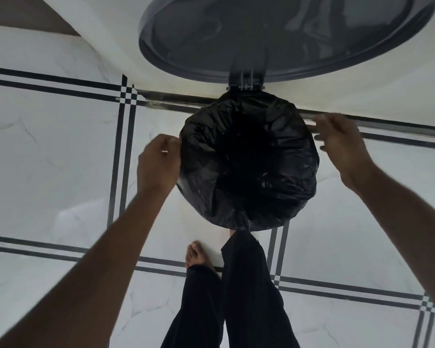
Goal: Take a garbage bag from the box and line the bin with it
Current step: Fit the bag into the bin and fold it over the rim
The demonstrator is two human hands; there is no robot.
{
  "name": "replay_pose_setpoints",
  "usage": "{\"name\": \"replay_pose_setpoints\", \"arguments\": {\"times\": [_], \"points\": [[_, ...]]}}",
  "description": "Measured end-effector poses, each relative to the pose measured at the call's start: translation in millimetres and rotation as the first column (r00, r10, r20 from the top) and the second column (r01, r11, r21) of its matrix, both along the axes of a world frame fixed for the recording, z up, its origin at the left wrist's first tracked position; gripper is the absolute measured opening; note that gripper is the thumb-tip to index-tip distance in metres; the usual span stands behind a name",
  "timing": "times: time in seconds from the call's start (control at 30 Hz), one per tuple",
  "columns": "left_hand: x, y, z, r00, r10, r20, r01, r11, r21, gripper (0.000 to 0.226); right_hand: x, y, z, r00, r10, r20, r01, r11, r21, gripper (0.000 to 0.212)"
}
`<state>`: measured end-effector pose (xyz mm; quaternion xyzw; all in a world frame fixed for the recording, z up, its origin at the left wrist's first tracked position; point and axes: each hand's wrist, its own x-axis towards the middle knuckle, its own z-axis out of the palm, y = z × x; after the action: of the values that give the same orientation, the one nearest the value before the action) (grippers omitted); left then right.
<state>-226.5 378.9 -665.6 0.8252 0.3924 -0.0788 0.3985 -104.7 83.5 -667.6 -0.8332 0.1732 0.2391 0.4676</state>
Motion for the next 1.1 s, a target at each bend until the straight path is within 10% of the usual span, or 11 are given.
{"name": "replay_pose_setpoints", "arguments": {"times": [0.2,0.4,0.6,0.7,0.87,1.1], "points": [[-14.0,-15.1,-1.7,0.988,0.087,-0.126,-0.121,0.950,-0.288,0.046,-27.5,-15.1,-14.6,0.995,0.015,-0.101,-0.008,0.997,0.070,0.016],[-9.9,2.8,-8.5,0.894,0.366,-0.258,-0.440,0.614,-0.656,0.055,-20.5,-12.9,-12.3,0.983,0.018,-0.181,0.011,0.988,0.157,0.015],[-30.2,-3.2,-8.0,0.890,0.452,-0.058,-0.456,0.874,-0.167,0.023,-46.1,-22.1,-6.2,0.894,-0.422,-0.149,0.431,0.902,0.034,0.015],[-52.8,-22.5,1.1,0.908,0.401,-0.118,-0.418,0.880,-0.223,0.018,-78.6,-19.6,-2.4,0.821,-0.534,-0.201,0.542,0.840,-0.015,0.012],[-58.3,-51.3,17.6,0.820,0.459,-0.343,-0.569,0.587,-0.575,0.035,-117.8,-7.7,4.1,0.720,-0.484,-0.497,0.617,0.775,0.138,0.026],[-55.0,-52.4,17.5,0.668,0.587,-0.458,-0.714,0.333,-0.616,0.048,-115.3,-11.2,-5.2,0.559,-0.584,-0.589,0.806,0.548,0.221,0.041]]}}
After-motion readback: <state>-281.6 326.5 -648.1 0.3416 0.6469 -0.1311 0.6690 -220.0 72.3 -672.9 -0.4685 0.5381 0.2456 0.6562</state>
